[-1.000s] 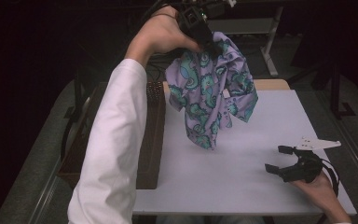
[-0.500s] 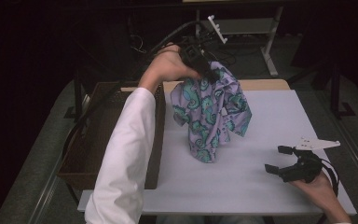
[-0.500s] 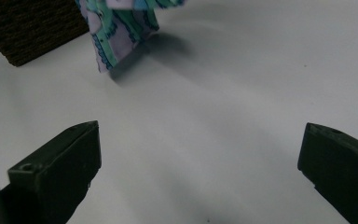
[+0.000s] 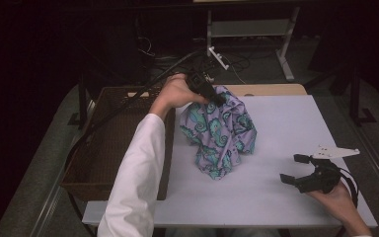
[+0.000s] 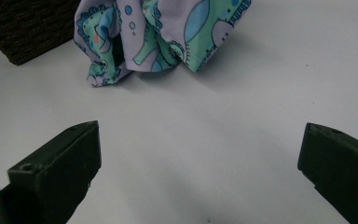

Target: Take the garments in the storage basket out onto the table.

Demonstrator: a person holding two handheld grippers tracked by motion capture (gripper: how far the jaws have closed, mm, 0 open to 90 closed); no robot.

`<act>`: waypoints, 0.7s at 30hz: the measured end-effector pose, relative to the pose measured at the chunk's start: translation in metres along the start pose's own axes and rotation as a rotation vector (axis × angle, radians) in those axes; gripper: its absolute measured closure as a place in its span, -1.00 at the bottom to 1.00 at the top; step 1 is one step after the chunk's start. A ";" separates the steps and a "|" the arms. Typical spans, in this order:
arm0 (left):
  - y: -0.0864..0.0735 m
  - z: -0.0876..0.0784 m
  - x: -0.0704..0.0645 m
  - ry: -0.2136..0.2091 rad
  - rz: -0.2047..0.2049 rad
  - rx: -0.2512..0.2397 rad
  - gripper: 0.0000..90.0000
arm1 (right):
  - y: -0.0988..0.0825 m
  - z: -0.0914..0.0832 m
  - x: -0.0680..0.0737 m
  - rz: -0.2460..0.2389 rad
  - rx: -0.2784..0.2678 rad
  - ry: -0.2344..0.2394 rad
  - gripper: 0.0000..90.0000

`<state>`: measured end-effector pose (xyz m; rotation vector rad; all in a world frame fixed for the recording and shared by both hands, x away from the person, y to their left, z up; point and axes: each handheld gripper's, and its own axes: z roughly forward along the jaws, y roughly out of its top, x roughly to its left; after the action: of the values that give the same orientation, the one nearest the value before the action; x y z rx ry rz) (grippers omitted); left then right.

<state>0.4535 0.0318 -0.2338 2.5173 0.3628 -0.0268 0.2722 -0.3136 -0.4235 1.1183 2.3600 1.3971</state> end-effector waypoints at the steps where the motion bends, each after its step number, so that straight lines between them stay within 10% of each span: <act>1: -0.002 0.002 0.001 0.000 0.000 -0.003 0.73 | 0.000 0.000 0.000 0.000 -0.001 0.000 -1.00; 21: -0.036 0.050 0.003 -0.042 -0.053 -0.032 0.51 | 0.000 0.000 0.000 0.000 -0.001 -0.001 -1.00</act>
<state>0.4498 0.0335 -0.2954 2.4714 0.4095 -0.0932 0.2722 -0.3134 -0.4237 1.1188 2.3580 1.3977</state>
